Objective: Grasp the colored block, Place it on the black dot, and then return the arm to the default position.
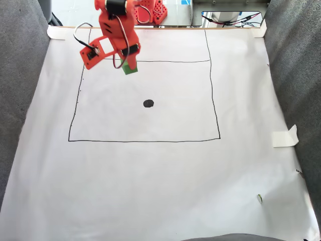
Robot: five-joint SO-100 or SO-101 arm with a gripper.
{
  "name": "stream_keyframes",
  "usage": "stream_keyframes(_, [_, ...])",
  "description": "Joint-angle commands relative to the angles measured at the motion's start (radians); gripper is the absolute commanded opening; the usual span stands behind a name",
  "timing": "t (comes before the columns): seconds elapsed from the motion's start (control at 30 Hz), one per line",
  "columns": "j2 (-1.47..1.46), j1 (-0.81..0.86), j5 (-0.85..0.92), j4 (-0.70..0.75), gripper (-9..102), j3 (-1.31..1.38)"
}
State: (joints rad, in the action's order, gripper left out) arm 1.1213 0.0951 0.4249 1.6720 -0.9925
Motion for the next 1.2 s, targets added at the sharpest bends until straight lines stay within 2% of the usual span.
stream_keyframes(0.0, [-0.014, -0.028, -0.028, 0.009, 0, 0.095])
stream_keyframes(0.73, [-0.370, -0.100, -0.163, 0.206, 0, 0.704])
stream_keyframes(1.17, [-0.538, -0.144, -0.215, 0.222, 0, 0.911])
